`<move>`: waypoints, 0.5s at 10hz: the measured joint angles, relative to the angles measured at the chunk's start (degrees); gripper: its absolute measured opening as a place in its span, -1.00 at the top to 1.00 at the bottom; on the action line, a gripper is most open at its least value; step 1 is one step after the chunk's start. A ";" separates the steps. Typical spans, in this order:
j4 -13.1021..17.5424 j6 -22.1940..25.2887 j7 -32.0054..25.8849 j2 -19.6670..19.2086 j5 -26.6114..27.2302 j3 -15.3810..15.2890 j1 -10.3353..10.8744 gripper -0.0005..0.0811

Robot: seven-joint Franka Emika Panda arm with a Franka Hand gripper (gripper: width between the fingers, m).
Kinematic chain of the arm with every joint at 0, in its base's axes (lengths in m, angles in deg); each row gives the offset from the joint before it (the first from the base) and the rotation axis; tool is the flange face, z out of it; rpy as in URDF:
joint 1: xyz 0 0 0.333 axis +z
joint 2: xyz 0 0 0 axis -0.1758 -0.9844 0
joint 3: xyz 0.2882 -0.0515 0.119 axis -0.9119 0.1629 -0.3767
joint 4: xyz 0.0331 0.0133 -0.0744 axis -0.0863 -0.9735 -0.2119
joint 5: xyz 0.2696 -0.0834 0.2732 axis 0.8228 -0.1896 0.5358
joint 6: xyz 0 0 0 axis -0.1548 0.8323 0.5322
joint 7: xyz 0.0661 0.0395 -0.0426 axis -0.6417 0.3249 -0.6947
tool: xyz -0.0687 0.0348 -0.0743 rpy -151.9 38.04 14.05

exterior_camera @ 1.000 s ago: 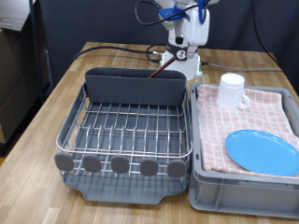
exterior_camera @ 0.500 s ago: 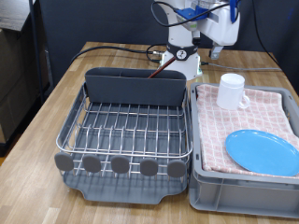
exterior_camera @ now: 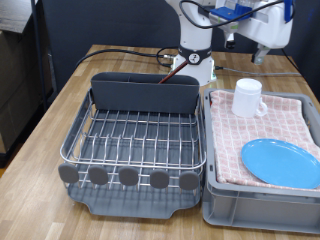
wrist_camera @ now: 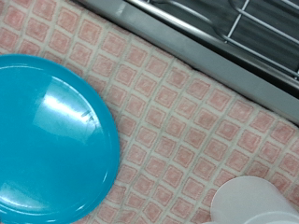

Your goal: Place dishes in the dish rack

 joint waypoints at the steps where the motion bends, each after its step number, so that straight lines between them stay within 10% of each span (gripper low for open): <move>1: 1.89 0.50 -0.03 -1.61 0.28 -0.51 0.38 -0.98; 5: 6.37 0.25 -0.11 -7.10 2.42 -1.47 1.07 -0.98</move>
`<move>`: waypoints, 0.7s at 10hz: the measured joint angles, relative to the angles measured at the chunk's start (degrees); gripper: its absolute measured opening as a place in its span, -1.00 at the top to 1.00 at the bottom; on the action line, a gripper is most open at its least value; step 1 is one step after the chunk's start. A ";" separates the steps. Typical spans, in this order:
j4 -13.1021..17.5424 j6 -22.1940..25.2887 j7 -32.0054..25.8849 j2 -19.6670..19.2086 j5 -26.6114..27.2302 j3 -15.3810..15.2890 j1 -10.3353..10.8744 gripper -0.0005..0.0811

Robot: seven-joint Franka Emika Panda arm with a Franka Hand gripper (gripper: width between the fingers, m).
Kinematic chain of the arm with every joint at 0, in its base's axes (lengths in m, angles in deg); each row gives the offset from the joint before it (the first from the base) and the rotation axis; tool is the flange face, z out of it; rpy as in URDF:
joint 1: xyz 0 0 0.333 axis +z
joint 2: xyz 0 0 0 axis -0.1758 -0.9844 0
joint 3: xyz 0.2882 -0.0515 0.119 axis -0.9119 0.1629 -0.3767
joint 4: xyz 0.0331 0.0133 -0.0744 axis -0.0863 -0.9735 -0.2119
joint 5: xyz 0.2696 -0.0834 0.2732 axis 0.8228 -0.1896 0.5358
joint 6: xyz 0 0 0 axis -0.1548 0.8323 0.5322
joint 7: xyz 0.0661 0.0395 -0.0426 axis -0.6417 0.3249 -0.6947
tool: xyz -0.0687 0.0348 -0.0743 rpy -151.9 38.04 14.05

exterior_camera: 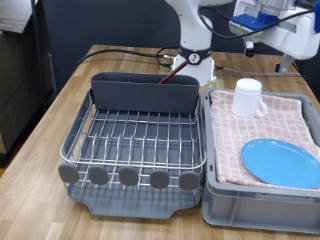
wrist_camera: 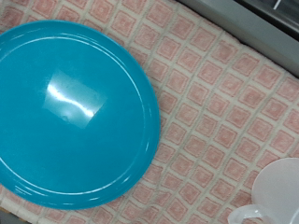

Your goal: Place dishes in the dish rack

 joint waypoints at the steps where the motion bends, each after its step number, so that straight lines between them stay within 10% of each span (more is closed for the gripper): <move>1: -0.67 -3.20 -1.11 -0.72 0.81 0.10 -0.01 -0.98; 7: -10.01 -23.49 -16.21 -3.96 12.70 1.92 -0.10 -0.98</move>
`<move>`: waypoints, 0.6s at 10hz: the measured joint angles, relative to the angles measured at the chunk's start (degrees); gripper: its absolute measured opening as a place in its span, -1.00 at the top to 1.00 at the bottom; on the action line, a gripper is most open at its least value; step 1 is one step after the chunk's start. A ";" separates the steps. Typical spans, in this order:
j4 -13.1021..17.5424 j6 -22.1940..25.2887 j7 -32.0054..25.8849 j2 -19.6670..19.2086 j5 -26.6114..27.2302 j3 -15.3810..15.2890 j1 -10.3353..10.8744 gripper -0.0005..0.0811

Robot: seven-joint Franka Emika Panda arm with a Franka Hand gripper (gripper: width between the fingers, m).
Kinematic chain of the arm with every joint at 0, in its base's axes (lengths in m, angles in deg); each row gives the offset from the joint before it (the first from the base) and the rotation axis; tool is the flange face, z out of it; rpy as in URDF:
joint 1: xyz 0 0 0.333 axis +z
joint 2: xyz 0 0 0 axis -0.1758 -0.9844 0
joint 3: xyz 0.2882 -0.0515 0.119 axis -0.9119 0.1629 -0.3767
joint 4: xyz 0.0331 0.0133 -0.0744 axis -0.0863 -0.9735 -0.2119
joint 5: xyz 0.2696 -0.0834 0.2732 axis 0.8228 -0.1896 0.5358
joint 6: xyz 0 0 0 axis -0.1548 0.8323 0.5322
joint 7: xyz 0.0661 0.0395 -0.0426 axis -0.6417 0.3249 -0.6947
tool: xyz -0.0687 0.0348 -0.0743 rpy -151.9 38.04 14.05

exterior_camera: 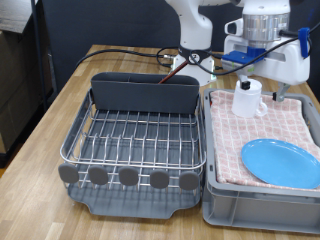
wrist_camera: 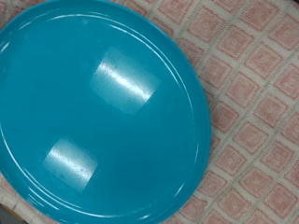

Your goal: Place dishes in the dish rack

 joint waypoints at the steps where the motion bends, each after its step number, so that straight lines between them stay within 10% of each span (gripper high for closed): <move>1: -0.95 -2.36 -4.28 -0.86 2.67 0.19 -0.01 -0.98; 6: -1.45 -8.76 -23.77 -3.03 18.13 -0.44 0.01 -0.98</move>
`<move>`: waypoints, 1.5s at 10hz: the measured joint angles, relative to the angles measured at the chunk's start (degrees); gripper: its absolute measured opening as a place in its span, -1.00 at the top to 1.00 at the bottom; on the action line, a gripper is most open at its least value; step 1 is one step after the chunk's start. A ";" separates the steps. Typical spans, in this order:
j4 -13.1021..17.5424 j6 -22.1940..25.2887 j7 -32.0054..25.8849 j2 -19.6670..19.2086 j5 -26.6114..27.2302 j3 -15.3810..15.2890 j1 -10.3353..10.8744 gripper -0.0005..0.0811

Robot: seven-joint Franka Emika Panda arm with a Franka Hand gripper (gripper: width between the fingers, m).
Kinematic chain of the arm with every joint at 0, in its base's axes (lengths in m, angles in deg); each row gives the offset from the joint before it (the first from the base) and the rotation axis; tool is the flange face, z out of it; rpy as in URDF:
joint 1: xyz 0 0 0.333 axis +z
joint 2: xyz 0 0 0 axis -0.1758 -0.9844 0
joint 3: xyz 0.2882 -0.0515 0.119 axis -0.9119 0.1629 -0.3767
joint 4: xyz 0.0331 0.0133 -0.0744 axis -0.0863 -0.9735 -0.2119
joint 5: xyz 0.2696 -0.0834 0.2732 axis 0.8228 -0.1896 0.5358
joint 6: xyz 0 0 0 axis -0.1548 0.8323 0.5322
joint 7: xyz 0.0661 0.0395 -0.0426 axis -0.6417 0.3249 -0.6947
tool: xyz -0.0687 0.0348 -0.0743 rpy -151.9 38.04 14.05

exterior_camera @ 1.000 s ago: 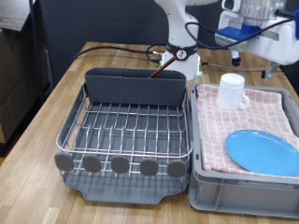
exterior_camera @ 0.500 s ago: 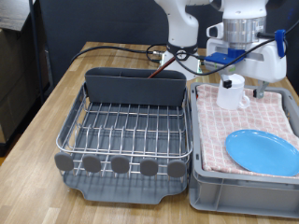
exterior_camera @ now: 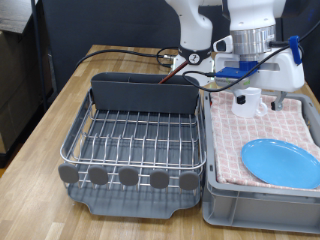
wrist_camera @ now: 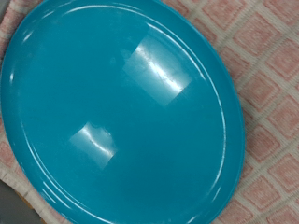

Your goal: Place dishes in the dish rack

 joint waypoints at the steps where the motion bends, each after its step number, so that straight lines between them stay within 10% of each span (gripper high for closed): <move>1: -0.01 -1.58 -5.00 -1.09 4.17 -0.27 -0.01 -0.98; 15: 2.82 -8.81 -26.61 -12.81 24.34 -5.87 -2.18 -0.98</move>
